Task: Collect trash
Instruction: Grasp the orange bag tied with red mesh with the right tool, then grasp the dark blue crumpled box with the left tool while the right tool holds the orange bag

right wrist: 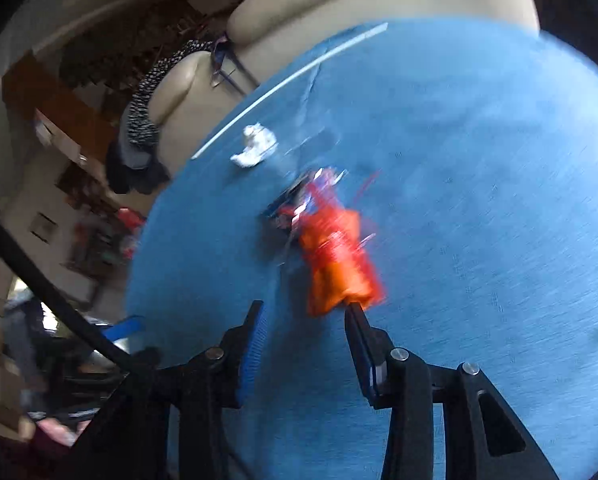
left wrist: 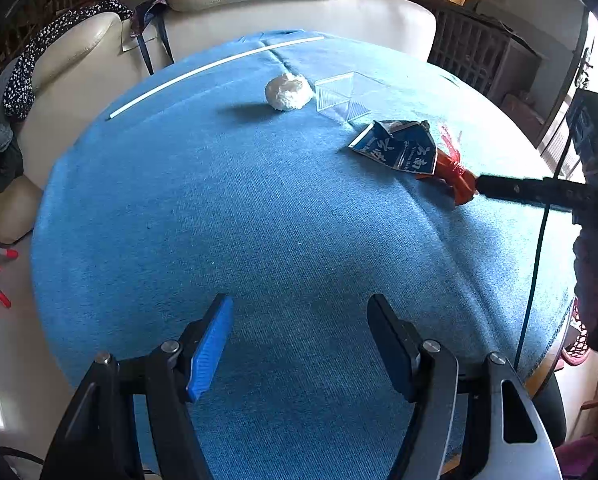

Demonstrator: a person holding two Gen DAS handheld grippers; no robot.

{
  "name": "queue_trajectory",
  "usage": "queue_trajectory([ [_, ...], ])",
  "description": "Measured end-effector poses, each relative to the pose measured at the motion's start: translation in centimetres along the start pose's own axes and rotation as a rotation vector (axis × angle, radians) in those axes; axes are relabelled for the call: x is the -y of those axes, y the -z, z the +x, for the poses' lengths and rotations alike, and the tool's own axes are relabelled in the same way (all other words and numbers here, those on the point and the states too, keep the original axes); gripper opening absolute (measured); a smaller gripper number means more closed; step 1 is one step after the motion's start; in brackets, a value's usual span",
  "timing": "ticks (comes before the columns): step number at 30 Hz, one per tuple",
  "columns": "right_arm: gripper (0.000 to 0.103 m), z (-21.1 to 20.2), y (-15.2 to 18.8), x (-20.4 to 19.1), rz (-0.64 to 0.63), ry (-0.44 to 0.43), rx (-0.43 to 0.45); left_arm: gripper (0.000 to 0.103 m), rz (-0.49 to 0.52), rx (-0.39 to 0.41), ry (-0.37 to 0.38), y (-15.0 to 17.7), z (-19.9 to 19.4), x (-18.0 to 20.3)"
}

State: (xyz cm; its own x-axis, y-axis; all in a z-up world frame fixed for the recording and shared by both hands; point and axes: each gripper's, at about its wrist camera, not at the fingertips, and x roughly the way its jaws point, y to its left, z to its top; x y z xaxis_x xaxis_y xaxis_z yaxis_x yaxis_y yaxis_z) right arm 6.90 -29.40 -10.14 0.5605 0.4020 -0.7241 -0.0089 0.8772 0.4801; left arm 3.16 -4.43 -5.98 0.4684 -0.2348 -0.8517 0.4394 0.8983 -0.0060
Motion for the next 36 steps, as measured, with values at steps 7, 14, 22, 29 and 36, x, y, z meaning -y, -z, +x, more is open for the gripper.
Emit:
queue_trajectory([
  [7, 0.045, 0.5, -1.8, -0.3, -0.080, 0.142, 0.037, 0.070, -0.031, 0.004, 0.010, 0.4, -0.5, -0.9],
  [14, 0.038, 3.6, -2.1, -1.8, -0.152, 0.169, -0.003, 0.070, -0.020, 0.017, 0.000, 0.4, -1.3, -1.0],
  [22, 0.036, 1.4, -0.4, -1.0, -0.090, 0.164, 0.037, 0.070, 0.047, 0.033, 0.042, -3.5, -0.9, 1.0],
  [29, 0.036, -3.4, 2.5, 1.6, 0.024, 0.160, 0.099, 0.073, 0.031, -0.015, 0.141, -9.1, 2.3, 4.8],
  [36, 0.036, -5.1, 4.4, 3.0, 0.084, 0.145, 0.115, 0.073, -0.059, -0.052, 0.166, -13.8, 5.2, 7.7],
])
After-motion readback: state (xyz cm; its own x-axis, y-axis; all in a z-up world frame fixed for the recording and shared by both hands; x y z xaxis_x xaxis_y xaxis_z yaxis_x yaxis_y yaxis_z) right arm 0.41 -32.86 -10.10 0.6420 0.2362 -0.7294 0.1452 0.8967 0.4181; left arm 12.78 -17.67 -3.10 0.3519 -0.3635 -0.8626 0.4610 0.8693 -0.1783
